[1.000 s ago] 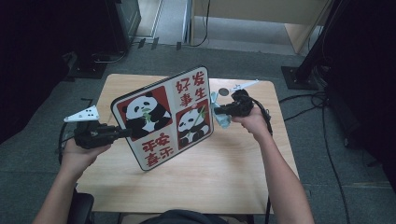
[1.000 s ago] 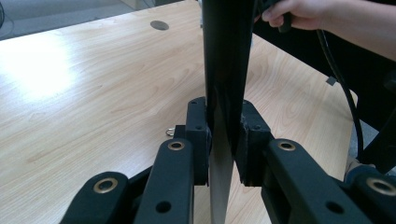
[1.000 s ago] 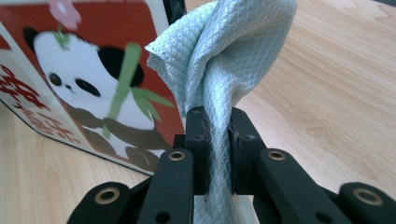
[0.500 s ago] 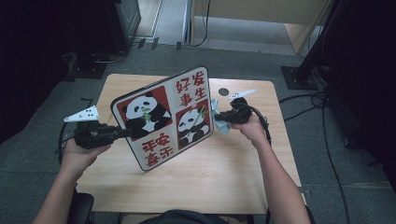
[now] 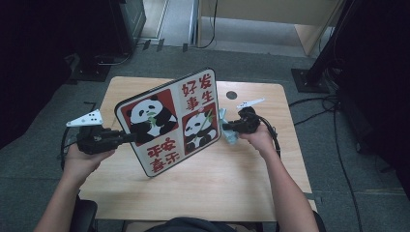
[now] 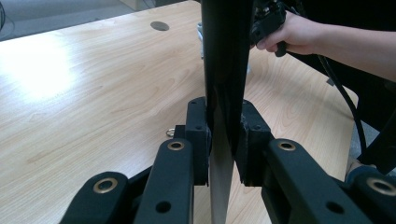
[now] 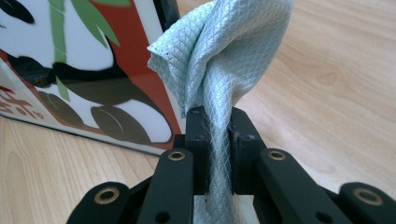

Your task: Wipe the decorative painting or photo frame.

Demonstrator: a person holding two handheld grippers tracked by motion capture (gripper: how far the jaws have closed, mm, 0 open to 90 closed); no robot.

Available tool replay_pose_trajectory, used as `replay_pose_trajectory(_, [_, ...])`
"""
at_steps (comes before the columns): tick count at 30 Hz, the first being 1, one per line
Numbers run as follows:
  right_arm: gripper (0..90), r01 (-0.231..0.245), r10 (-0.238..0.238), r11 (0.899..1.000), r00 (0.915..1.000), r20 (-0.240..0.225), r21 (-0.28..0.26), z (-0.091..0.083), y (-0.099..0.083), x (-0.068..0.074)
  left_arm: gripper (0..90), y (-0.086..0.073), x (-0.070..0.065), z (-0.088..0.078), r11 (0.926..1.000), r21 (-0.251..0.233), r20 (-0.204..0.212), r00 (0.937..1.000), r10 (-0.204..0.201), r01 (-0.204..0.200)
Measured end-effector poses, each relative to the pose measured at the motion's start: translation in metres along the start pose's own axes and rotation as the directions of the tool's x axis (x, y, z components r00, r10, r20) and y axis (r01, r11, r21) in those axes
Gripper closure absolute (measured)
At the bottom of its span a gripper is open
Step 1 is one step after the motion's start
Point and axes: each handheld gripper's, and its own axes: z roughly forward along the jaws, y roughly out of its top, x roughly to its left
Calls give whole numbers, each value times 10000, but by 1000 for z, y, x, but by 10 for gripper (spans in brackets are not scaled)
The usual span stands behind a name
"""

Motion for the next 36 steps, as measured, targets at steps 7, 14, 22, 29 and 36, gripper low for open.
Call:
replay_pose_trajectory(7, [810, -55, 54, 10000, 9998, 187, 60, 6, -11, -1, 778, 0, 0, 0, 10000, 24, -10, 10000, 31, -31])
replay_pose_trajectory(14, [809, -63, 55, 9998, 9991, 417, 202, 7, -13, -1, 776, 0, -1, 0, 10000, 6, -59, 10000, 55, -55])
replay_pose_trajectory(22, [809, -192, 190, 9998, 9969, 761, 18, -1, -12, -3, 758, -1, -2, -3, 9998, -113, -151, 9997, 173, -175])
replay_pose_trajectory(29, [809, -195, 188, 9998, 9962, 852, 76, -6, -12, -1, 658, -2, 1, -8, 9999, 78, 323, 9994, 83, -86])
replay_pose_trajectory(36, [808, -226, 244, 9996, 9942, 1051, -182, -13, -14, -1, 556, -8, 4, -13, 9992, 292, 567, 9981, 255, -272])
